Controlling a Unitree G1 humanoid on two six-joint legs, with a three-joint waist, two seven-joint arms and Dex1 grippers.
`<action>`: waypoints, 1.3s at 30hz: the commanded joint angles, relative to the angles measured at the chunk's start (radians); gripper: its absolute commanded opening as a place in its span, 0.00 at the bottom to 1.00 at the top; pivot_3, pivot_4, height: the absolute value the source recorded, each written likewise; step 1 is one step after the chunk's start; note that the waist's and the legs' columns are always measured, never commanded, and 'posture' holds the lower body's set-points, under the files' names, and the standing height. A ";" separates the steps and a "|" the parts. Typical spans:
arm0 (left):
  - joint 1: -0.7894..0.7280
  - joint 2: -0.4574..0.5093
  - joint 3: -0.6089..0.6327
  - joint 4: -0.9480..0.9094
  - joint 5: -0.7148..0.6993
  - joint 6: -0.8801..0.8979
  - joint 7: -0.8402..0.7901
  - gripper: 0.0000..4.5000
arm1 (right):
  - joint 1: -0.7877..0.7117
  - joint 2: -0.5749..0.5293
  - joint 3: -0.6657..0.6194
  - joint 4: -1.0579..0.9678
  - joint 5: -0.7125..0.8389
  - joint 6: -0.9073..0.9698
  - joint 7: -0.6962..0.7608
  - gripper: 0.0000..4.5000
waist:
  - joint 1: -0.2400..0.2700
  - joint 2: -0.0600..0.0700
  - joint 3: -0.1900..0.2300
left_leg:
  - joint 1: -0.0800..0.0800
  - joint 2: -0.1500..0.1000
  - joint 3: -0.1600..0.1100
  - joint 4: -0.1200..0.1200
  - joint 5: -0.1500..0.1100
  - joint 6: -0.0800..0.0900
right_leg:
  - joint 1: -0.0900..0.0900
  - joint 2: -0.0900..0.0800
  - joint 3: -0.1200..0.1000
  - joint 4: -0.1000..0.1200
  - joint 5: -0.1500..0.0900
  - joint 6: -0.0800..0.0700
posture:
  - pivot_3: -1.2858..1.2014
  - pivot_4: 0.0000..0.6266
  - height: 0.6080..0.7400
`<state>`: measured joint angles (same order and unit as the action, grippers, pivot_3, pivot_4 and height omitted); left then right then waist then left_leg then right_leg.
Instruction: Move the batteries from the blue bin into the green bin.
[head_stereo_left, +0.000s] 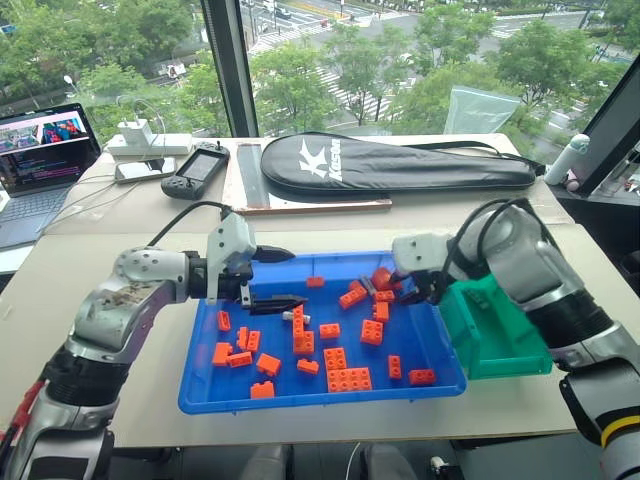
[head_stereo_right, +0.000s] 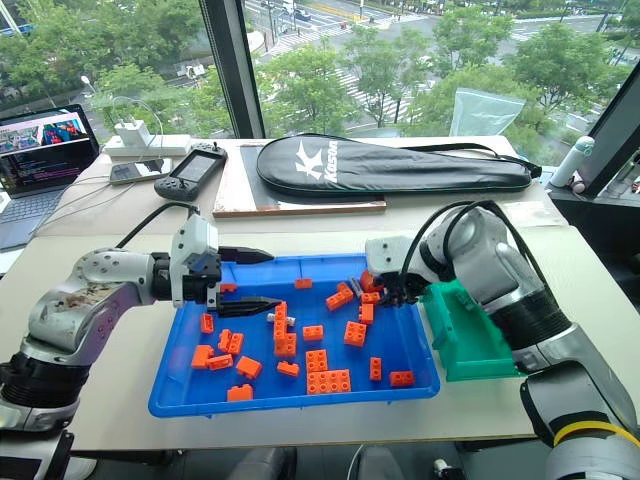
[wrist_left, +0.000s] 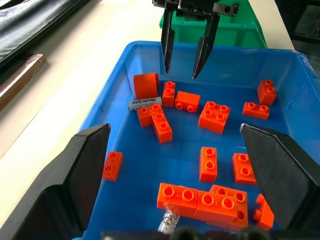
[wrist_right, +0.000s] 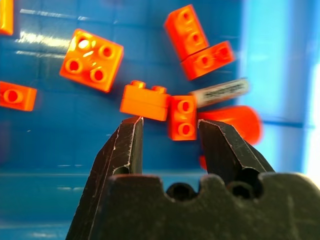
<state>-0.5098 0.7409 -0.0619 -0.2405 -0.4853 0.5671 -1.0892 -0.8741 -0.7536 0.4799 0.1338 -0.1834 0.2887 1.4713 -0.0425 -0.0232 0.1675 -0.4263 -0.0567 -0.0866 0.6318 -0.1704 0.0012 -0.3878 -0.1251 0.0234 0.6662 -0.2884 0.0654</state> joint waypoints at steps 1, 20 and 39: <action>0.007 0.005 0.018 -0.044 -0.002 -0.015 0.009 1.00 | -0.035 0.023 0.012 0.043 -0.029 -0.021 -0.015 0.47 | -0.001 0.000 0.000 | 0.000 0.000 0.000 0.000 0.000 0.000 | 0.000 0.000 0.000 0.000 0.000 0.000 | 0.52 0.24 1.00; 0.023 0.010 0.028 -0.067 -0.008 -0.008 0.033 1.00 | -0.081 0.108 0.035 0.258 -0.104 -0.142 -0.068 0.47 | -0.001 0.000 0.000 | 0.000 0.000 0.000 0.000 0.000 0.000 | 0.000 0.000 0.000 0.000 0.000 0.000 | 0.52 0.24 1.00; 0.000 -0.002 0.009 -0.042 0.002 -0.021 0.025 1.00 | 0.004 0.068 -0.011 -0.249 0.073 0.210 0.110 0.10 | 0.001 0.000 0.000 | 0.000 0.000 -0.001 -0.001 0.000 0.000 | 0.000 0.000 0.000 0.000 0.000 0.000 | 0.52 0.24 1.00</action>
<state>-0.4919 0.7391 -0.0612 -0.2687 -0.4862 0.5674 -1.0606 -0.8871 -0.6919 0.4712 -0.0278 -0.1477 0.4324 1.5530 -0.0419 -0.0228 0.1679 -0.4263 -0.0566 -0.0871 0.6313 -0.1708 0.0007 -0.3882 -0.1247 0.0238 0.6661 -0.2882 0.0652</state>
